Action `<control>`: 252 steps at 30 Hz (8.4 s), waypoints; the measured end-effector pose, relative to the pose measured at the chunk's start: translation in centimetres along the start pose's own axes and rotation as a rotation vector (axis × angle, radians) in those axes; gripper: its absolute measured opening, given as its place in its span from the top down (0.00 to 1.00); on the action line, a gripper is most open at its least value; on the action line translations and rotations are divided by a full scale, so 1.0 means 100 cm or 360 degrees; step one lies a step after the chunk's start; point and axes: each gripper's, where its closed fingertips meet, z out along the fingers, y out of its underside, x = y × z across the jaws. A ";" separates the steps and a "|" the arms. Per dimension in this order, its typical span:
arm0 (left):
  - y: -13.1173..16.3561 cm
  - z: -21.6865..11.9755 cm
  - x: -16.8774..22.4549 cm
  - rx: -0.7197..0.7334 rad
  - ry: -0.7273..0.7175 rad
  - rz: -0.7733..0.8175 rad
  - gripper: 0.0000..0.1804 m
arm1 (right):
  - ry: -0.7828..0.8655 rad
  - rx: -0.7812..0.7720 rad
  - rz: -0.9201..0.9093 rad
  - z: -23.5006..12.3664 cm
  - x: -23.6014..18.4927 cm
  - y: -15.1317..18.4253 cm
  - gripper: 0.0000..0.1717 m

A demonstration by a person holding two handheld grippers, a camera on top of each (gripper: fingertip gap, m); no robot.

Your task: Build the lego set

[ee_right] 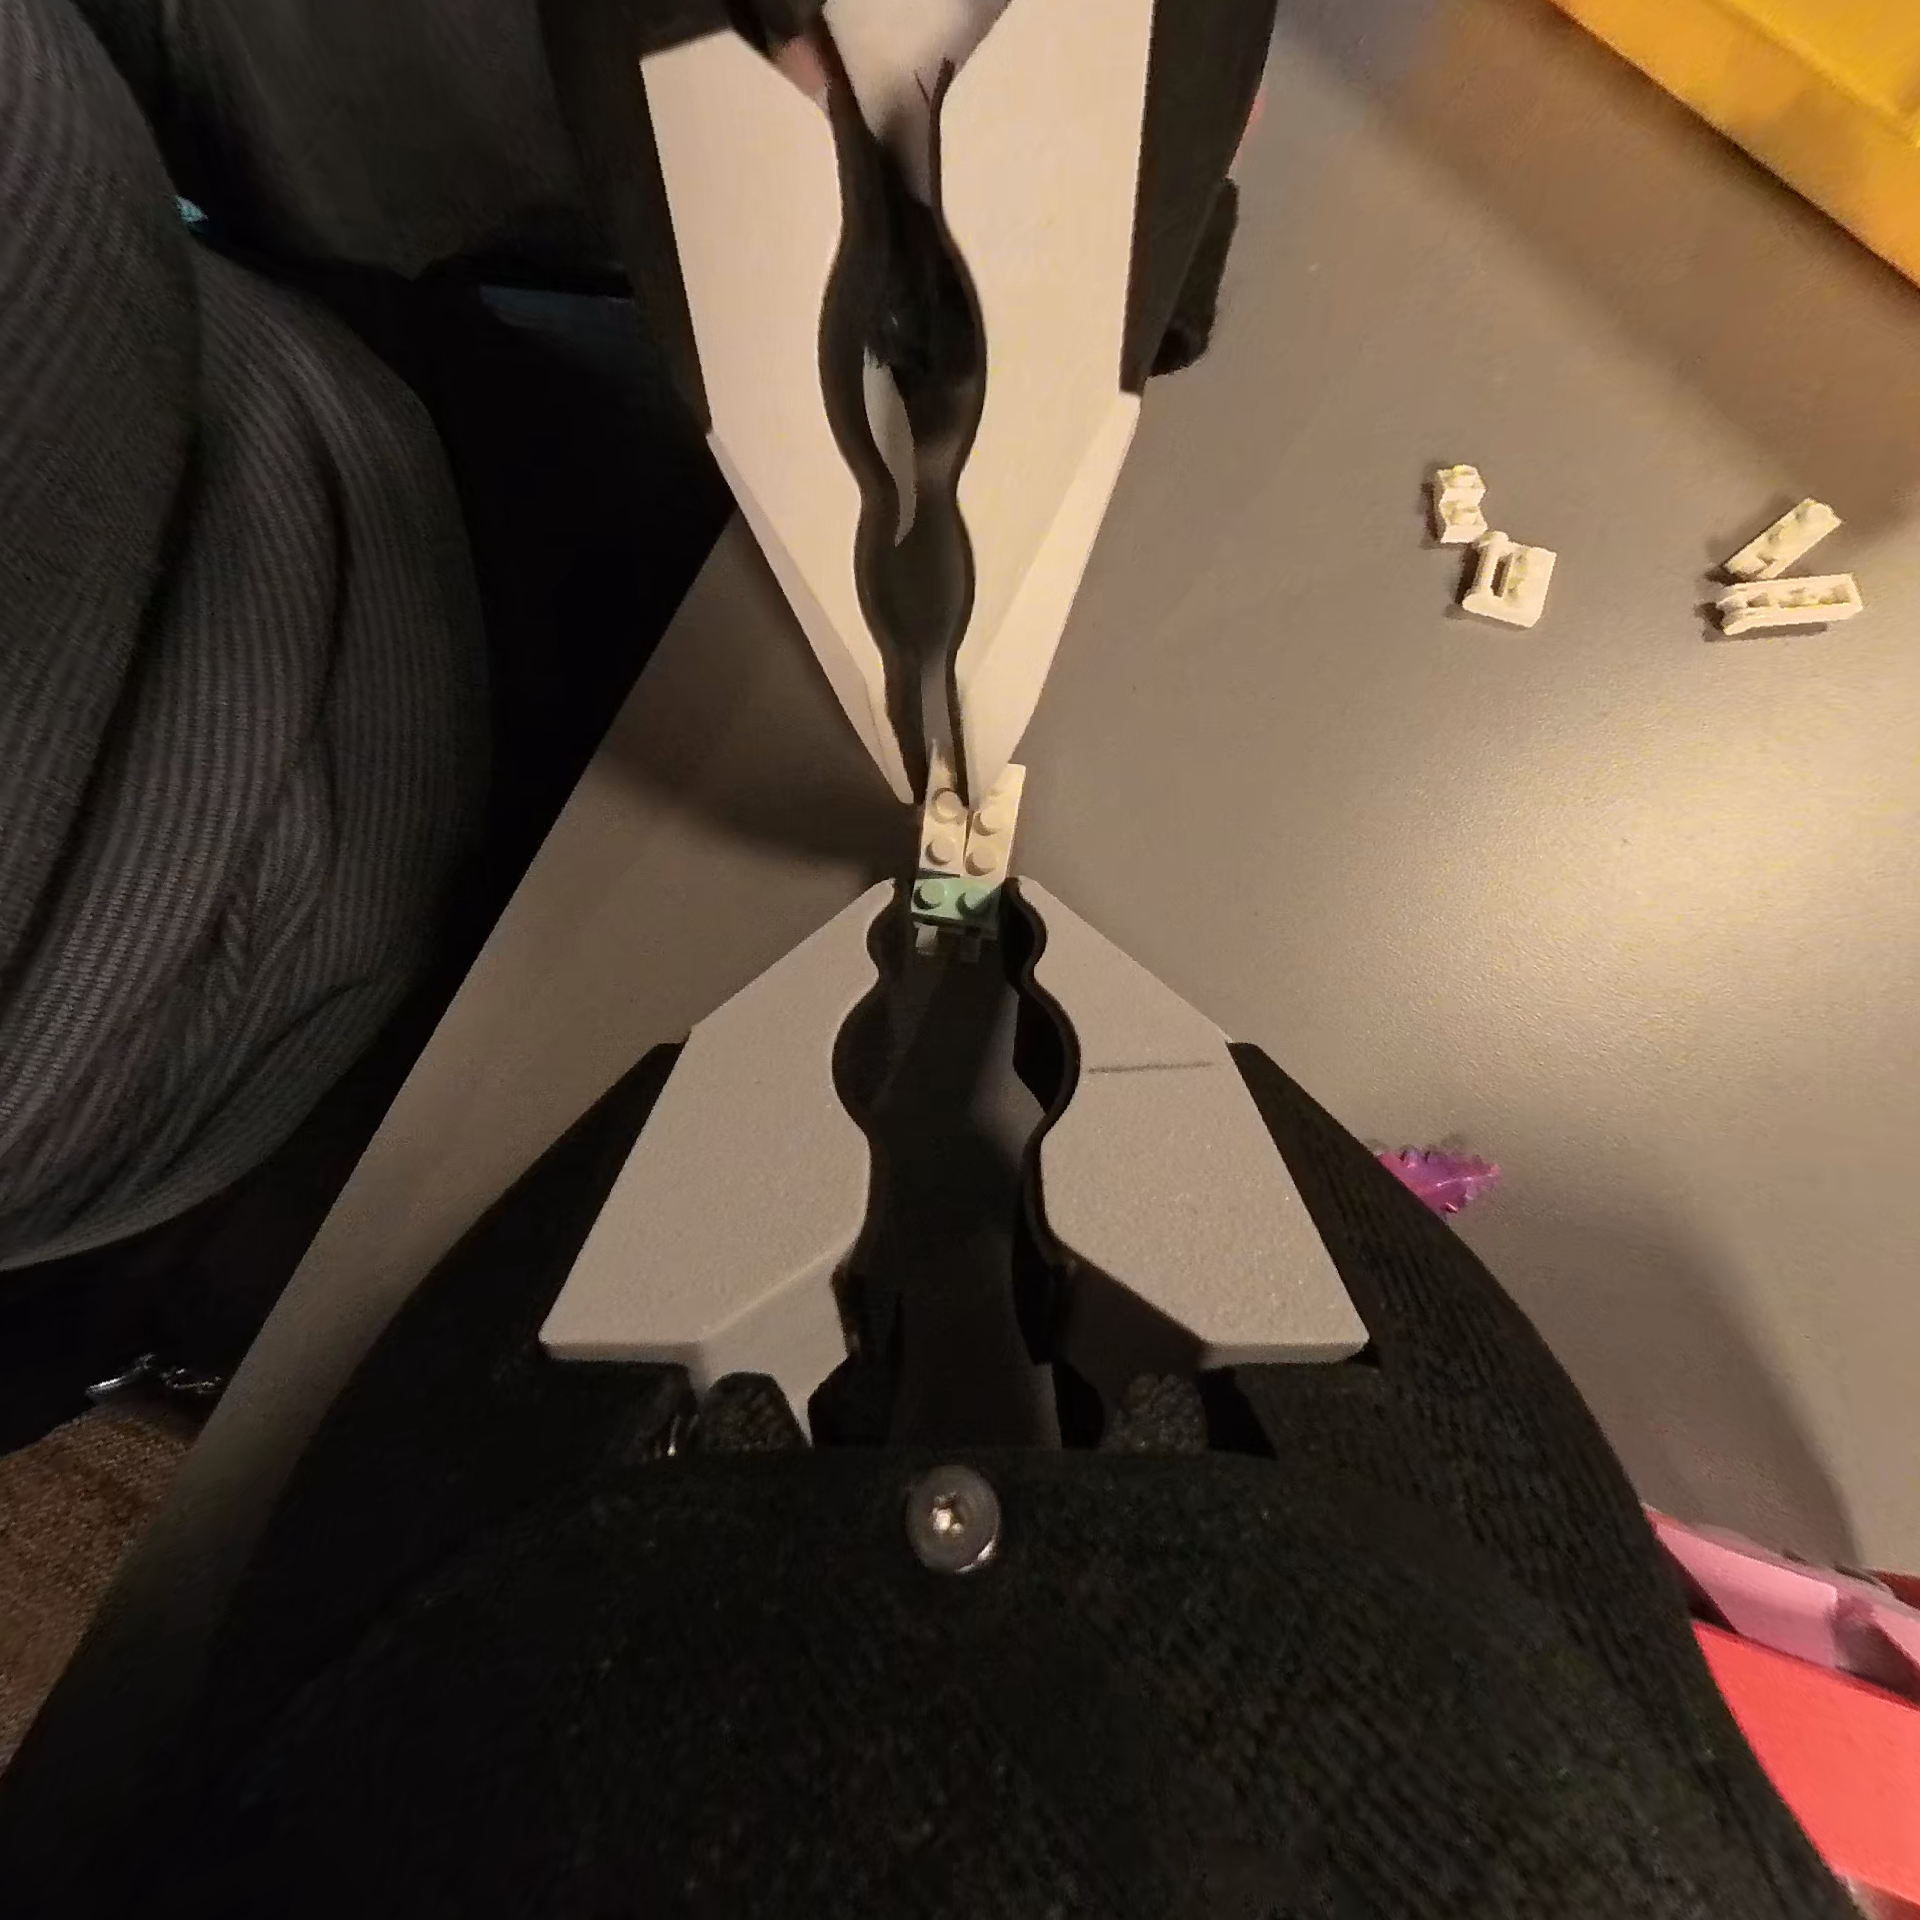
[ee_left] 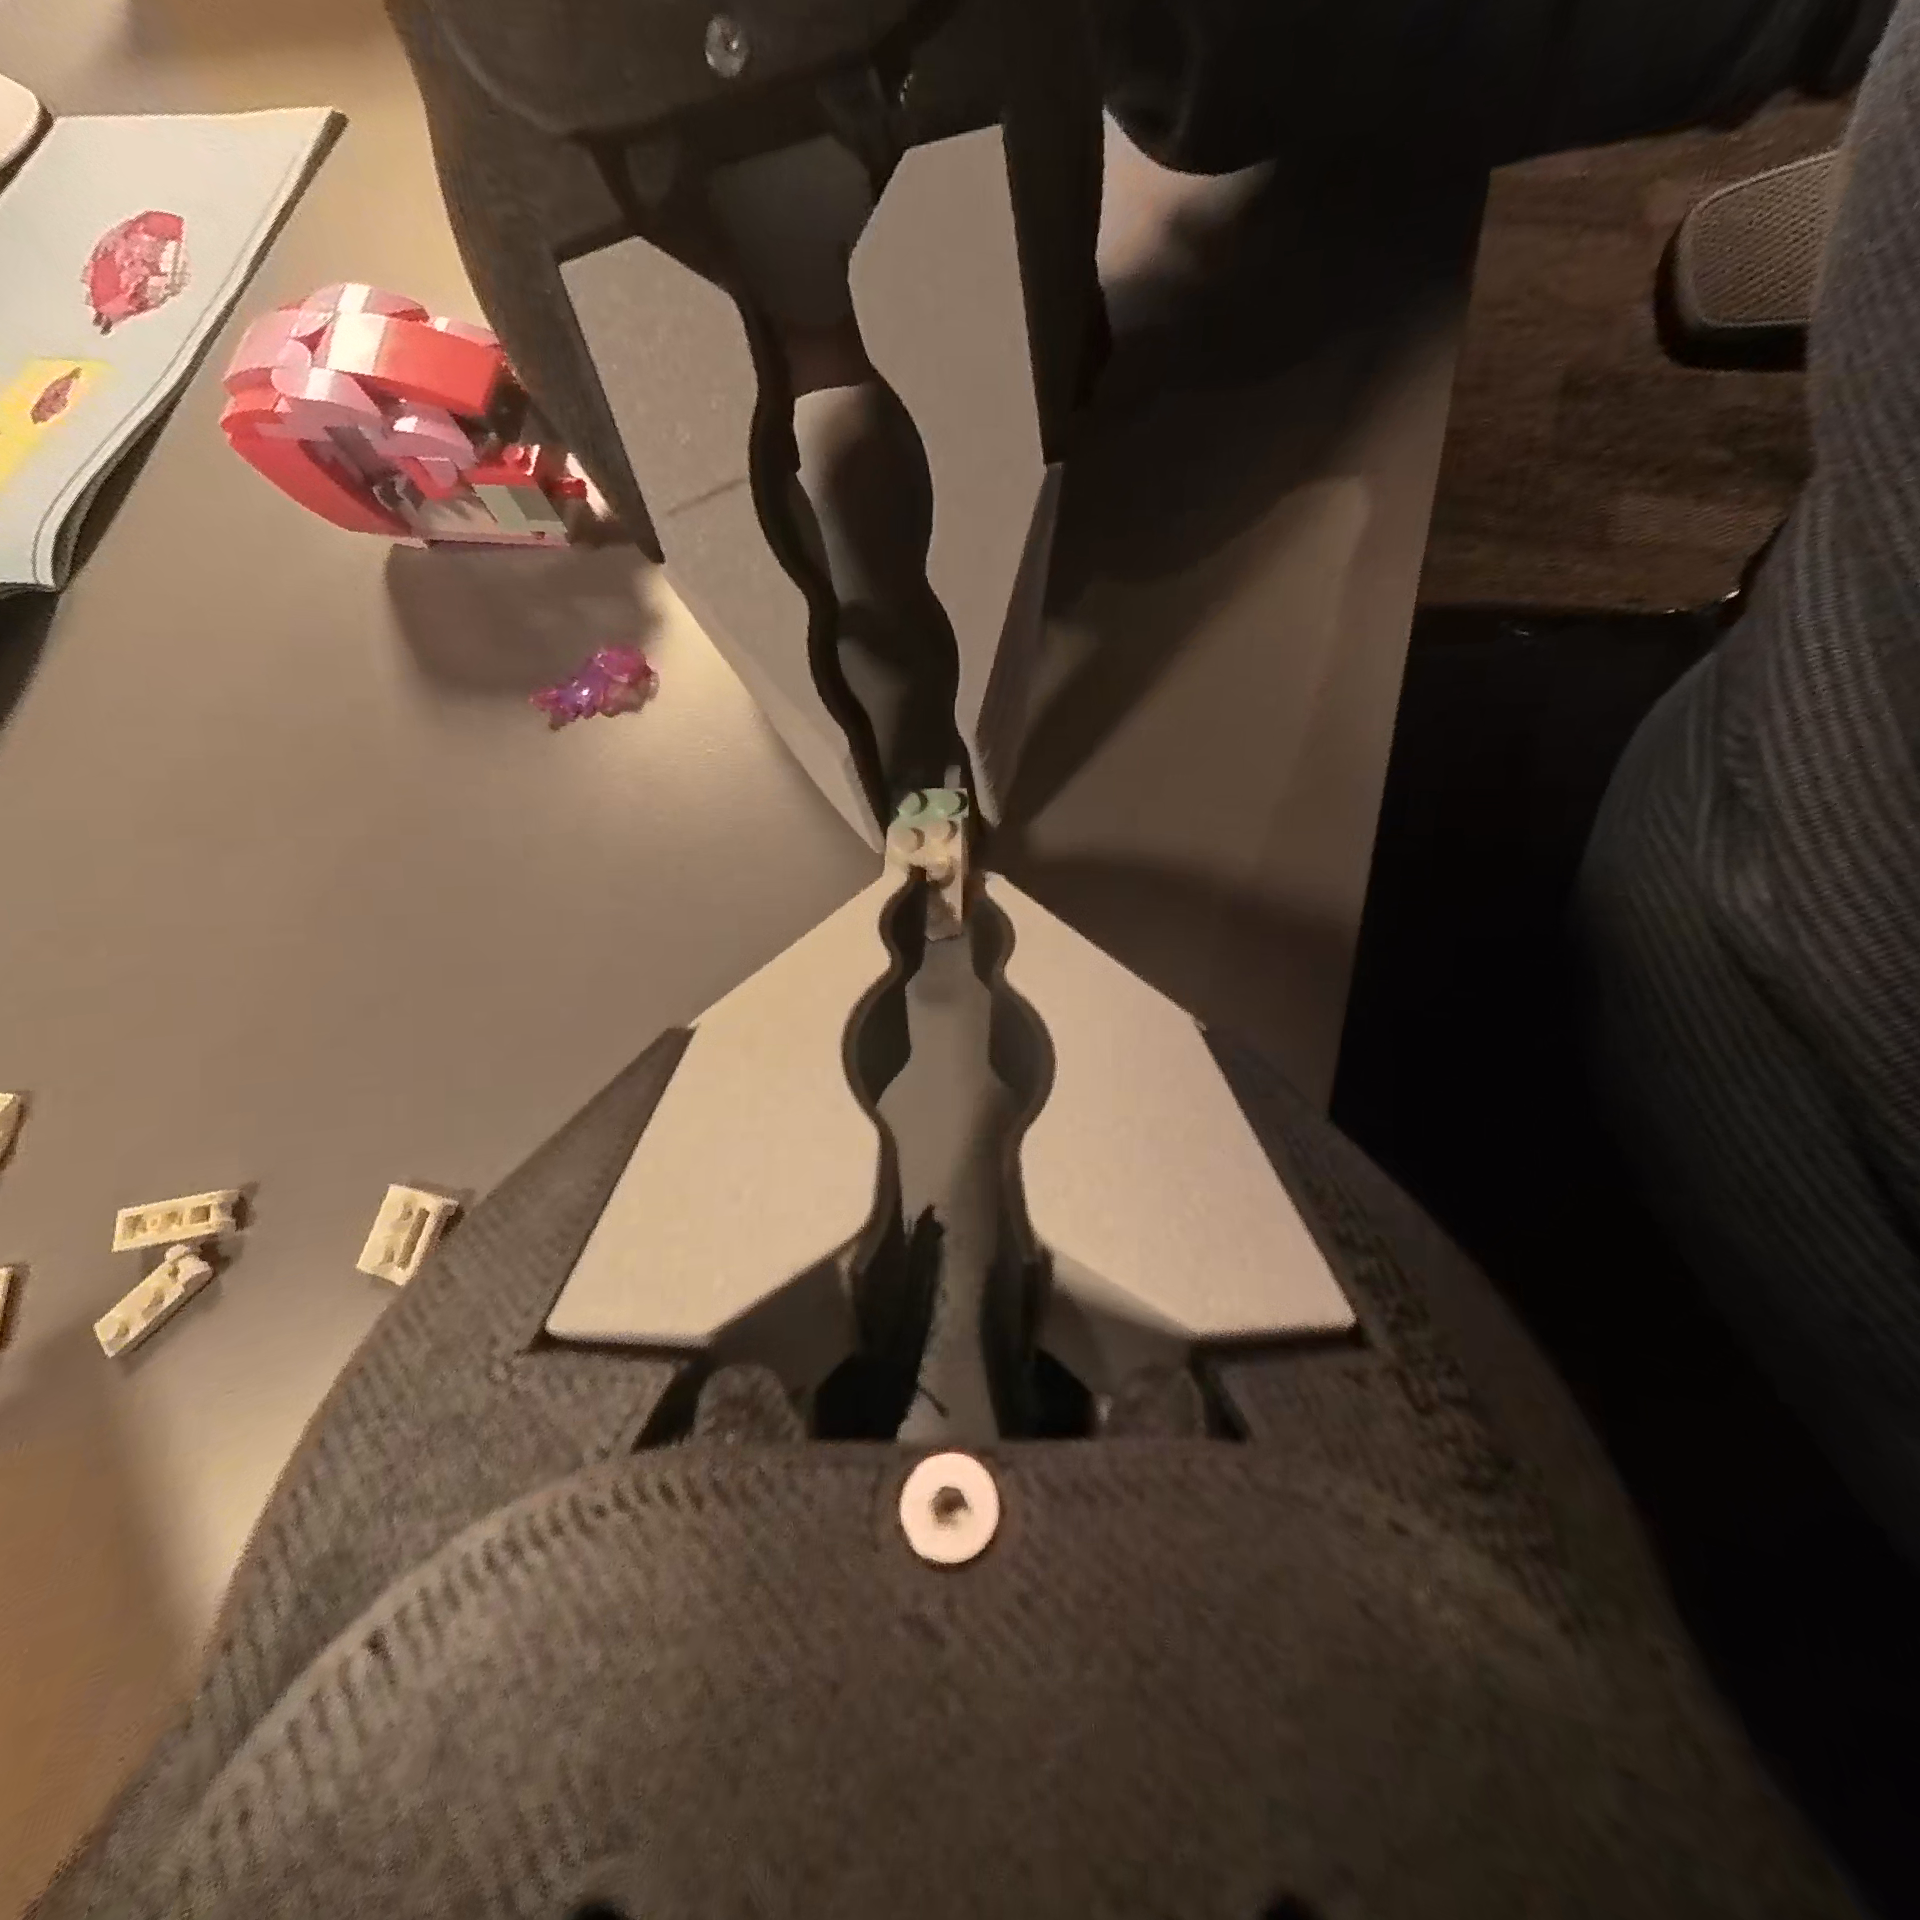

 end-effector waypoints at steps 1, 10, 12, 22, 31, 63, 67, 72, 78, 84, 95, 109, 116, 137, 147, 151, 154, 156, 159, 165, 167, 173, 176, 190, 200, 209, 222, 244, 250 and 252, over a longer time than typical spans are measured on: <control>0.001 0.001 0.000 -0.0011 -0.0002 0.0006 0.96 | -0.0001 0.0001 0.0004 0.000 0.000 0.000 0.91; 0.000 0.002 0.002 -0.0024 -0.0009 0.0050 0.94 | 0.0000 0.0009 0.0031 0.000 0.002 0.000 0.91; 0.000 0.002 0.001 -0.0024 -0.0015 0.0052 0.94 | -0.0002 0.0012 0.0042 -0.001 0.002 0.000 0.91; 0.001 -0.003 0.004 -0.0037 0.0013 0.0023 0.91 | 0.0022 0.0011 0.0063 -0.002 0.006 0.001 0.91; 0.010 0.002 0.009 -0.0109 0.0159 -0.0153 0.95 | 0.0090 -0.0013 0.0066 -0.007 0.013 0.005 0.91; 0.004 0.001 -0.011 -0.0256 0.0044 0.0041 0.94 | 0.0010 0.0014 0.0082 -0.004 0.006 0.003 0.91; 0.004 0.002 -0.011 -0.0253 0.0035 0.0036 0.94 | 0.0005 0.0018 0.0090 -0.004 0.006 0.003 0.91; 0.004 0.001 -0.013 -0.0252 0.0000 0.0027 0.90 | 0.0000 0.0025 0.0107 -0.004 0.006 0.002 0.91; -0.010 -0.003 -0.014 -0.0047 -0.0228 0.0123 0.82 | 0.0061 0.0037 0.0205 -0.006 0.016 0.003 0.91; -0.015 -0.007 -0.028 -0.0073 -0.0753 0.0727 0.78 | 0.0061 0.0174 0.0321 -0.015 0.020 -0.010 0.91; -0.020 -0.006 -0.030 -0.0157 -0.0962 0.1201 0.85 | 0.0031 0.0316 0.0401 -0.025 0.022 -0.022 0.91; -0.026 -0.007 -0.038 -0.0227 -0.1172 0.1364 0.94 | -0.0004 0.0376 0.0460 -0.030 0.023 -0.026 0.91; -0.020 -0.003 -0.040 -0.0354 -0.1119 0.1429 0.95 | 0.0040 0.0322 0.0446 -0.026 0.026 -0.021 0.91; -0.017 0.001 -0.045 -0.0301 -0.1095 0.1405 0.94 | -0.0012 0.0318 0.0385 -0.022 0.017 -0.024 0.91; -0.014 0.004 -0.047 -0.0341 -0.1117 0.1423 0.95 | 0.0022 0.0281 0.0372 -0.020 0.020 -0.020 0.91; -0.016 -0.011 -0.067 -0.0274 -0.1327 0.1213 0.59 | 0.0179 0.0250 0.0234 -0.021 0.030 -0.017 0.91; -0.014 -0.028 -0.084 -0.0170 -0.1425 0.0904 0.53 | 0.0293 0.0181 0.0143 -0.019 0.037 -0.012 0.91; -0.014 -0.037 -0.088 -0.0031 -0.1417 0.0701 0.52 | 0.0319 0.0189 0.0127 -0.018 0.039 -0.013 0.91; -0.016 -0.050 -0.094 0.0198 -0.1407 0.0407 0.57 | 0.0346 0.0173 0.0115 -0.019 0.041 -0.012 0.91; -0.015 -0.080 -0.110 0.0489 -0.1419 -0.0008 0.63 | 0.0383 0.0120 0.0101 -0.015 0.044 -0.006 0.91; -0.011 -0.082 -0.113 0.0515 -0.1411 -0.0089 0.64 | 0.0399 0.0093 0.0084 -0.013 0.045 -0.004 0.91; -0.006 -0.084 -0.118 0.0492 -0.1431 -0.0140 0.65 | 0.0381 0.0062 0.0117 -0.008 0.046 0.002 0.91; -0.005 -0.083 -0.119 0.0480 -0.1438 -0.0139 0.65 | 0.0374 0.0072 0.0139 -0.008 0.046 0.002 0.91; -0.004 -0.086 -0.120 0.0543 -0.1392 -0.0217 0.65 | 0.0347 0.0082 0.0206 -0.007 0.045 0.002 0.87; -0.005 -0.088 -0.119 0.0568 -0.1379 -0.0232 0.65 | 0.0336 0.0088 0.0205 -0.006 0.044 0.001 0.87; -0.005 -0.089 -0.119 0.0584 -0.1377 -0.0240 0.66 | 0.0264 0.0063 0.0071 -0.006 0.032 0.001 0.91; -0.005 -0.089 -0.119 0.0589 -0.1372 -0.0233 0.67 | 0.1162 0.0676 -0.0142 -0.148 0.086 -0.015 0.91; -0.006 -0.089 -0.119 0.0598 -0.1370 -0.0235 0.68 | 0.1893 0.0697 -0.0181 -0.207 0.120 0.028 0.91; -0.006 -0.090 -0.118 0.0602 -0.1372 -0.0232 0.68 | 0.2025 0.0588 -0.0272 -0.210 0.123 0.030 0.91; -0.006 -0.090 -0.118 0.0602 -0.1372 -0.0233 0.68 | 0.2054 0.0577 -0.0308 -0.211 0.122 0.027 0.91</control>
